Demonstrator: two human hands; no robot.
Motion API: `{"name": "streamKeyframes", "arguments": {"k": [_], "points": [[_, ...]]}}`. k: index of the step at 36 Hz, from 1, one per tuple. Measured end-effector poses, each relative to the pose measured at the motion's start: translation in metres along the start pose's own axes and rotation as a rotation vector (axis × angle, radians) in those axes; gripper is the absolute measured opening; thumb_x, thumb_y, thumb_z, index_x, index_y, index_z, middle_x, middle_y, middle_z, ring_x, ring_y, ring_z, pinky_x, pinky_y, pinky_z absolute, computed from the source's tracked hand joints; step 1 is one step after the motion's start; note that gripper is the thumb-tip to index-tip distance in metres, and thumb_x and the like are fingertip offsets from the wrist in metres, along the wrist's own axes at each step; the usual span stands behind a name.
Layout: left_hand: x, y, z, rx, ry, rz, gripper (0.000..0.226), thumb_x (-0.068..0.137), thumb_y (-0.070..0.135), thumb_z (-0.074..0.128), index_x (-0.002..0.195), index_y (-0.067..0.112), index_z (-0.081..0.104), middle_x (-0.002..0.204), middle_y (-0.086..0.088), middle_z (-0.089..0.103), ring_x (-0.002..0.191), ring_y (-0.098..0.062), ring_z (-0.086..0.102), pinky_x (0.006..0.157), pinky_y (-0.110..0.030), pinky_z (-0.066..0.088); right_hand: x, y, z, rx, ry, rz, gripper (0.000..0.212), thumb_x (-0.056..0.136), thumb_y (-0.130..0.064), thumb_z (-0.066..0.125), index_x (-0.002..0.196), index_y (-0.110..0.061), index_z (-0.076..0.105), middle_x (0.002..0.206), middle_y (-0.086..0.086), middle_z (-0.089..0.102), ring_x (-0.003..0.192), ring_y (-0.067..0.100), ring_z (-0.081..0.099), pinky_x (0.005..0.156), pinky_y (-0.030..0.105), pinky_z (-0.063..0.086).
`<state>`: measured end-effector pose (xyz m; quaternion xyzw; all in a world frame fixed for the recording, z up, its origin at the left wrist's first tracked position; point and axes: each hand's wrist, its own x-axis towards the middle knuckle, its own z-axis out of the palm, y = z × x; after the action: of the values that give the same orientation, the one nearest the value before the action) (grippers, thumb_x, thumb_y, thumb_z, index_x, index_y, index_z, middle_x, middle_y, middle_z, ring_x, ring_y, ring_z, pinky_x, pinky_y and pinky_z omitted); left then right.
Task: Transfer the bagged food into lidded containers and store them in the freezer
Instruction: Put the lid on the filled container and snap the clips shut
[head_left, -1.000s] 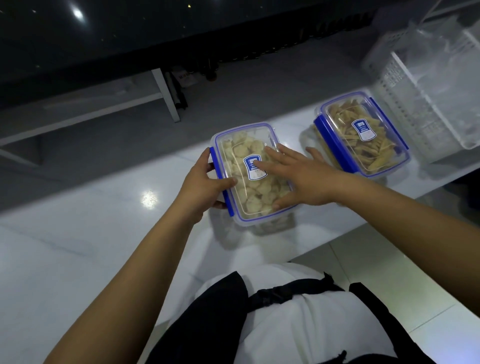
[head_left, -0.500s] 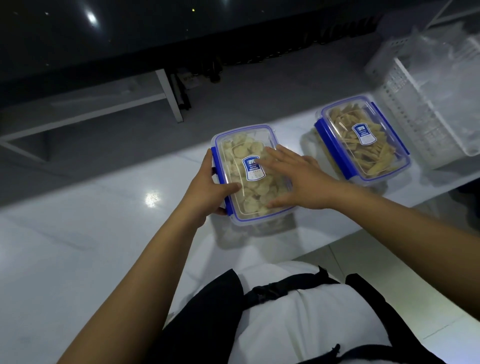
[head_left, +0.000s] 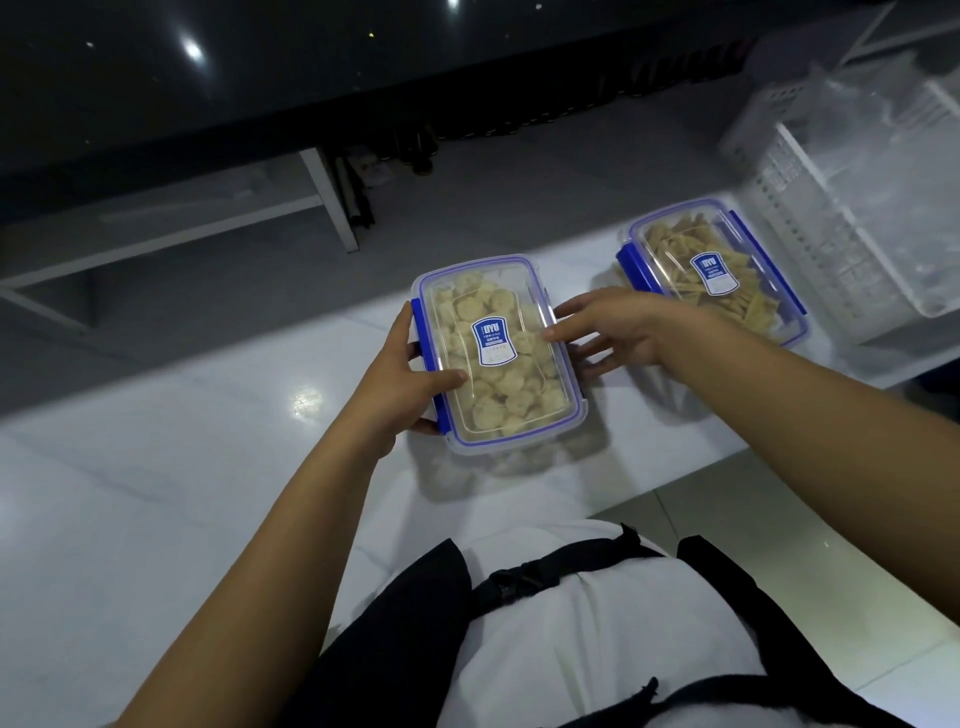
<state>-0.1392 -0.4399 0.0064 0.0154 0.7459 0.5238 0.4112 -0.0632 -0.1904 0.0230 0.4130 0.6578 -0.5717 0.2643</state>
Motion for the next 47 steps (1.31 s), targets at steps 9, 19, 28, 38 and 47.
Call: {"name": "streamKeyframes", "arguments": {"k": [9, 19, 28, 38, 47], "points": [[0.002, -0.003, -0.001, -0.018, 0.006, -0.009, 0.096, 0.086, 0.007, 0.077, 0.153, 0.05, 0.023, 0.134, 0.005, 0.053, 0.098, -0.014, 0.063, 0.053, -0.041, 0.061, -0.006, 0.001, 0.009, -0.011, 0.137, -0.121, 0.062, 0.076, -0.015, 0.087, 0.132, -0.016, 0.06, 0.109, 0.008, 0.073, 0.091, 0.028, 0.074, 0.074, 0.047, 0.064], [0.001, -0.002, -0.001, -0.001, -0.002, 0.007, 0.095, 0.086, 0.008, 0.077, 0.153, 0.049, 0.023, 0.133, 0.005, 0.053, 0.11, -0.025, 0.062, 0.063, -0.051, 0.063, -0.016, -0.01, 0.022, -0.144, 0.22, -0.138, 0.047, 0.084, -0.011, 0.08, 0.127, -0.01, 0.061, 0.104, 0.009, 0.071, 0.088, 0.029, 0.073, 0.075, 0.052, 0.062], [0.001, -0.006, -0.002, -0.041, -0.02, 0.045, 0.09, 0.088, 0.009, 0.076, 0.15, 0.05, 0.025, 0.131, 0.005, 0.054, 0.096, -0.013, 0.062, 0.052, -0.039, 0.061, -0.018, 0.008, 0.035, 0.013, 0.322, -0.203, 0.051, 0.088, -0.014, 0.076, 0.135, -0.021, 0.057, 0.107, 0.002, 0.07, 0.088, 0.02, 0.07, 0.071, 0.044, 0.062], [-0.012, -0.036, 0.0, -0.225, -0.06, -0.018, 0.052, 0.09, 0.024, 0.075, 0.136, 0.026, 0.053, 0.119, 0.0, 0.072, 0.096, -0.02, 0.075, 0.067, -0.041, 0.063, -0.034, 0.042, 0.052, 0.268, 0.314, -0.272, 0.053, 0.088, -0.013, 0.075, 0.136, -0.025, 0.057, 0.101, -0.004, 0.074, 0.078, 0.011, 0.074, 0.054, 0.026, 0.055], [-0.039, -0.044, -0.006, -0.229, -0.237, 0.04, 0.047, 0.09, 0.022, 0.073, 0.134, 0.032, 0.057, 0.113, 0.008, 0.074, 0.099, -0.013, 0.074, 0.069, -0.035, 0.062, -0.095, 0.085, 0.07, 0.588, 0.338, -0.254, 0.031, 0.089, -0.021, 0.073, 0.119, -0.028, 0.069, 0.102, 0.001, 0.077, 0.089, 0.021, 0.076, 0.062, 0.033, 0.061]]}}
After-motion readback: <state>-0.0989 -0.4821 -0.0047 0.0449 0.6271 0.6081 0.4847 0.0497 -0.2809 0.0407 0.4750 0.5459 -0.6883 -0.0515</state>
